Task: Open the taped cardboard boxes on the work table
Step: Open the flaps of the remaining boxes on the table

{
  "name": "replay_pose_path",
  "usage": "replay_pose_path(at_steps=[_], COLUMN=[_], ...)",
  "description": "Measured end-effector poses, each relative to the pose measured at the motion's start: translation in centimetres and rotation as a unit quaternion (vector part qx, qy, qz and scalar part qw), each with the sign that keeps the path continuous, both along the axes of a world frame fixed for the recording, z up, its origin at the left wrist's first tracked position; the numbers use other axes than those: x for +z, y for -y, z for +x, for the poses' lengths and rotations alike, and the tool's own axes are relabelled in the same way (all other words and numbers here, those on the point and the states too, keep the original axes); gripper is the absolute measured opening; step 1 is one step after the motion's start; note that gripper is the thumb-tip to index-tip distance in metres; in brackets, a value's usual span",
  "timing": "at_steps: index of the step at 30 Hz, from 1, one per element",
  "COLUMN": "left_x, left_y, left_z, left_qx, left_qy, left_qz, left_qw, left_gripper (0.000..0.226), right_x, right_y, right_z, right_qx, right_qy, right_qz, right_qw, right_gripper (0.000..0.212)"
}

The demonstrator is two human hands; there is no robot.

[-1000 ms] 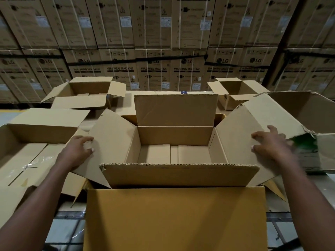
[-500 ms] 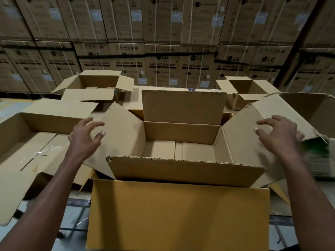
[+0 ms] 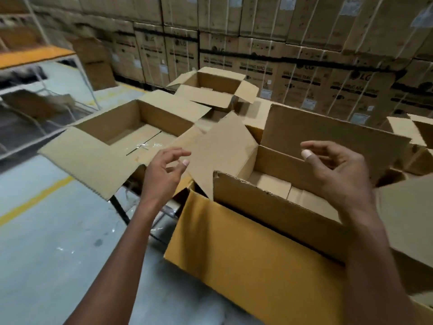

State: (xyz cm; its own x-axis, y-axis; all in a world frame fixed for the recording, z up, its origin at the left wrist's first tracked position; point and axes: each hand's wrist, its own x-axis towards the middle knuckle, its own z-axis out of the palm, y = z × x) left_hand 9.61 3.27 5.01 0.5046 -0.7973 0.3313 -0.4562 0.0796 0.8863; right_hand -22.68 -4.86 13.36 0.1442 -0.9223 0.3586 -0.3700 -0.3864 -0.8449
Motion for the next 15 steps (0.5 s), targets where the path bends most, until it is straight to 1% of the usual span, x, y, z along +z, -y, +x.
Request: replay_pose_path(at_steps=[6, 9, 12, 15], left_x=[-3.0, -4.0, -4.8, -6.4], left_y=[-7.0, -9.3, -10.7, -11.8], left_z=[4.3, 6.9, 9.9, 13.8], left_qx=[0.087, 0.118, 0.132, 0.120], left_qy=[-0.070, -0.091, -0.113, -0.151], left_qz=[0.026, 0.034, 0.050, 0.084], left_qw=[0.993, 0.988, 0.984, 0.978], left_gripper=[0.019, 0.017, 0.017, 0.016], right_x=[-2.0, -3.4, -5.0, -7.3], right_y=[-3.2, -5.0, -6.6, -7.7], right_z=[9.3, 14.3, 19.5, 25.2], right_qx=[0.107, 0.157, 0.201, 0.218], right_qy=[0.035, 0.024, 0.009, -0.014], right_qz=[0.028, 0.044, 0.063, 0.088], right_qw=[0.993, 0.986, 0.977, 0.972], right_gripper=[0.020, 0.019, 0.018, 0.017])
